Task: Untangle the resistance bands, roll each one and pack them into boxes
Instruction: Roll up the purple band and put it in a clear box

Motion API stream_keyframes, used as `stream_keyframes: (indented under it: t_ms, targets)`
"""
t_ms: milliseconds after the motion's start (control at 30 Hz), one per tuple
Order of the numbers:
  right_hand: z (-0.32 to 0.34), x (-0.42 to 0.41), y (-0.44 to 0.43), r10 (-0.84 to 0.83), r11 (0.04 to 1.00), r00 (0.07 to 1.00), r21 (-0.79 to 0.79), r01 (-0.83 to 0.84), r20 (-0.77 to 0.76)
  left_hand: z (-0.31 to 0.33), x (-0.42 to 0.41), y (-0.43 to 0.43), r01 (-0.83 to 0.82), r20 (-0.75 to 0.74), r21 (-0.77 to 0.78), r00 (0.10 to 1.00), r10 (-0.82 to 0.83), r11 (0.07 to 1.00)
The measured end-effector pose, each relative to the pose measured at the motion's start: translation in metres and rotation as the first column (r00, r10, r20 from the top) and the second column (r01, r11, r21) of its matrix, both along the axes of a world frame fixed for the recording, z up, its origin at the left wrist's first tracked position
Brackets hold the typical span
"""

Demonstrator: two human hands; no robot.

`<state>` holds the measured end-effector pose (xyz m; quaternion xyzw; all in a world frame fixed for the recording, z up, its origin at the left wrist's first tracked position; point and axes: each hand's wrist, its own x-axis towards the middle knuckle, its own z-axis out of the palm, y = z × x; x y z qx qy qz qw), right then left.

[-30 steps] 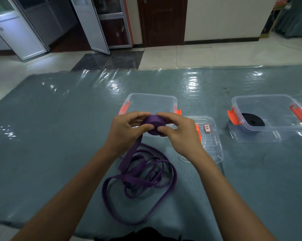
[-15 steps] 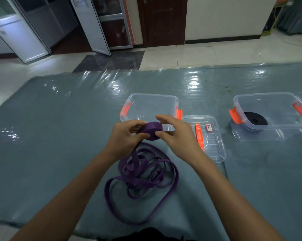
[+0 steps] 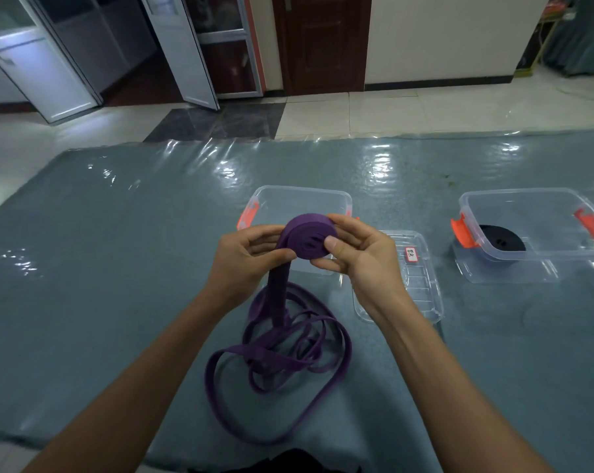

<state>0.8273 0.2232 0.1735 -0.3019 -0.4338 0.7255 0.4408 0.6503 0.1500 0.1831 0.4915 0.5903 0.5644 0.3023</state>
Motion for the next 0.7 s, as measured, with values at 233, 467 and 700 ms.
stream_keyframes:
  t_ms: [233,467,700]
  targets:
    - [-0.002,-0.004,-0.006,0.047,0.998,0.998,-0.032,-0.049,-0.043,-0.004,-0.007,0.001,0.003,-0.042,-0.020,0.999,-0.003,1.000]
    - [0.000,-0.002,-0.001,-0.006,0.992,0.995,0.125,-0.006,0.099,-0.010,-0.006,0.003,0.017,-0.141,-0.032,0.990,-0.022,0.999]
    - [0.009,-0.007,0.006,-0.058,0.980,0.986,0.196,0.027,0.156,0.008,-0.010,0.012,0.068,-0.140,-0.056,0.987,-0.075,0.996]
